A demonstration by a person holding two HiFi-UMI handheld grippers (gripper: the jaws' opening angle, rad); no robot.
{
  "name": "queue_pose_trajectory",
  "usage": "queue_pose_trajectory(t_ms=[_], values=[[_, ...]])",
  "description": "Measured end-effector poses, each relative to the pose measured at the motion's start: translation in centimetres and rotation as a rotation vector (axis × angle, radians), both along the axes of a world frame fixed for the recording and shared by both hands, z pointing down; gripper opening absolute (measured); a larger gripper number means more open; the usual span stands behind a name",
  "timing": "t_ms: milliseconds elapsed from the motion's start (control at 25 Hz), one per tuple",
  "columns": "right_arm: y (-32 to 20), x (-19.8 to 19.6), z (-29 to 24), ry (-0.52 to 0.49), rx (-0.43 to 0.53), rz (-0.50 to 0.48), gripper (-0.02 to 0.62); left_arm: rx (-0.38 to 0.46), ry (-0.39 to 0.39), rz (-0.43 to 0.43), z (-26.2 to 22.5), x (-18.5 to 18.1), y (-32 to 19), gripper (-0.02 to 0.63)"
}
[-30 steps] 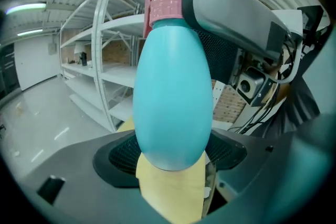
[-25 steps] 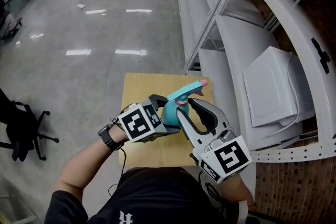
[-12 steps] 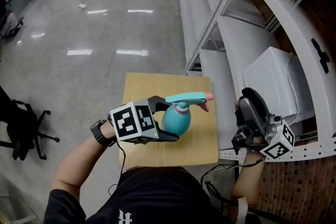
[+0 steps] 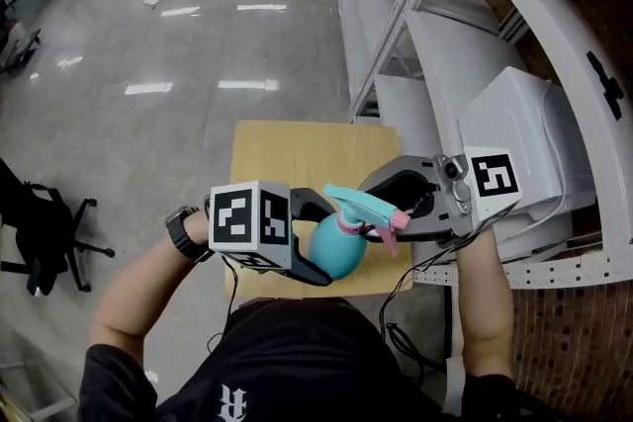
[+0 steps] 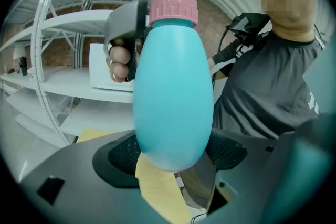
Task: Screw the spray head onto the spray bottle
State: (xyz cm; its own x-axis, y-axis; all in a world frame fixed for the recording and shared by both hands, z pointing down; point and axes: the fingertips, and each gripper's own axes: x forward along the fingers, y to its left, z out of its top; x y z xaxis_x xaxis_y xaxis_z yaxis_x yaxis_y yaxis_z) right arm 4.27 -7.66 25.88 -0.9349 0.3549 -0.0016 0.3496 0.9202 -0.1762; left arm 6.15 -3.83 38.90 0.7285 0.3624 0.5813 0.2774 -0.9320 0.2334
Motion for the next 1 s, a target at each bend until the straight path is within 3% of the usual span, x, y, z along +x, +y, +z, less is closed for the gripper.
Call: queue_pose_trajectory(t_ms=[80,160,240,480,600,680,760,840,920,1000], values=[[-0.1,-0.8,-0.1,0.004,-0.007,0.021,0.112,0.010,-0.007,-0.024,0.2,0.0,-0.4,0.380],[-1.3,-1.1,-0.1,0.013,-0.027,0.131,0.112,0.006,0.000,-0.095,0.1,0.0,-1.6,0.380],[-2.9,-1.3,0.0,0.028,-0.011,0.310,0.112,-0.006,0.008,-0.198,0.1,-0.1,-3.3,0.380],[-7.3,-1.6,2.1,0.172,0.073,0.988,0.112,-0.009,-0.011,-0.533,1.7,-0.7,-8.4,0.380],[-8.1,-1.8,2.9,0.221,0.152,1.179,0.113,0.005,-0.028,-0.605,2.6,-0.6,-9.8,0.380],[-7.9,-1.9,3.2,0.241,0.166,1.201,0.112,-0.006,-0.031,-0.573,3.0,-0.5,-9.6,0.380],[-6.8,-1.4,2.9,0.216,0.115,1.133,0.114,-0.025,-0.014,-0.495,2.8,-0.3,-8.5,0.380],[-5.2,-0.1,2.0,0.121,-0.006,0.990,0.114,-0.041,0.012,-0.391,2.1,-0.1,-6.8,0.380],[-4.4,1.6,1.0,-0.008,-0.159,0.792,0.114,-0.045,0.028,-0.275,1.3,-0.2,-4.9,0.380],[-4.0,2.2,0.4,-0.101,-0.253,0.580,0.116,-0.056,0.033,-0.164,0.5,-0.2,-2.8,0.380]])
